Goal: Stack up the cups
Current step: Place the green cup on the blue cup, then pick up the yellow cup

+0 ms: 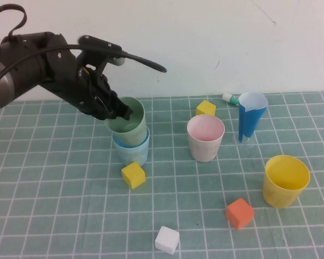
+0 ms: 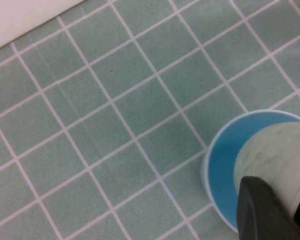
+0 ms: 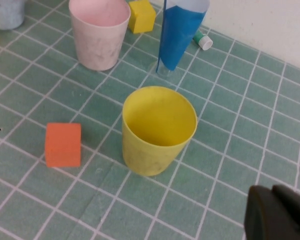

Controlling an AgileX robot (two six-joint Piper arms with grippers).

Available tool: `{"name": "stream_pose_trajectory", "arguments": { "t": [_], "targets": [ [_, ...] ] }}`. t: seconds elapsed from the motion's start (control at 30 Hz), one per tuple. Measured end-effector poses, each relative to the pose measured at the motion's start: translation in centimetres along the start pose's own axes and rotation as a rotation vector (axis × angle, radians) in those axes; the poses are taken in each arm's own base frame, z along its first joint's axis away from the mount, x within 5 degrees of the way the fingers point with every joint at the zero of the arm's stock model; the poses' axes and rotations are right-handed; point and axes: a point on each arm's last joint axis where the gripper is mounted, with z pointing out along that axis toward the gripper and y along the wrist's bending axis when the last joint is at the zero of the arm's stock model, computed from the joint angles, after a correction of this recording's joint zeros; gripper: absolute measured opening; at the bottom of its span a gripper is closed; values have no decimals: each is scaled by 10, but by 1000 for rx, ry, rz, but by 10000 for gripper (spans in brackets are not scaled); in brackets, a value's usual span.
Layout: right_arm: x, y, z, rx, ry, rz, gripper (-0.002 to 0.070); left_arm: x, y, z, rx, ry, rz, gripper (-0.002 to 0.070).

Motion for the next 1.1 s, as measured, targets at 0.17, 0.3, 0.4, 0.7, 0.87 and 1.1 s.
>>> {"name": "stream_pose_trajectory", "arguments": {
  "t": [0.17,0.3,0.4,0.7,0.87,1.1],
  "targets": [
    [1,1,1,-3,2,-8,-3,0,2,2,-20,-4,18,114],
    [-2,1,0,-20,-8,-64,-3,-2,3,1,-34,-12,25,209],
    [-13,1,-1,-72,-2,-75,-3,-8,5,-10,-65,-38,41,127],
    [-65,-25,29,-282,114,-126,-3,-14,11,-109,-262,-164,55,4],
    [-75,-44,72,-384,206,-143,-3,11,8,-148,-290,-235,32,2],
    [-70,-49,128,-469,284,-166,75,84,-11,-167,-295,-348,54,2]
  ]
}}
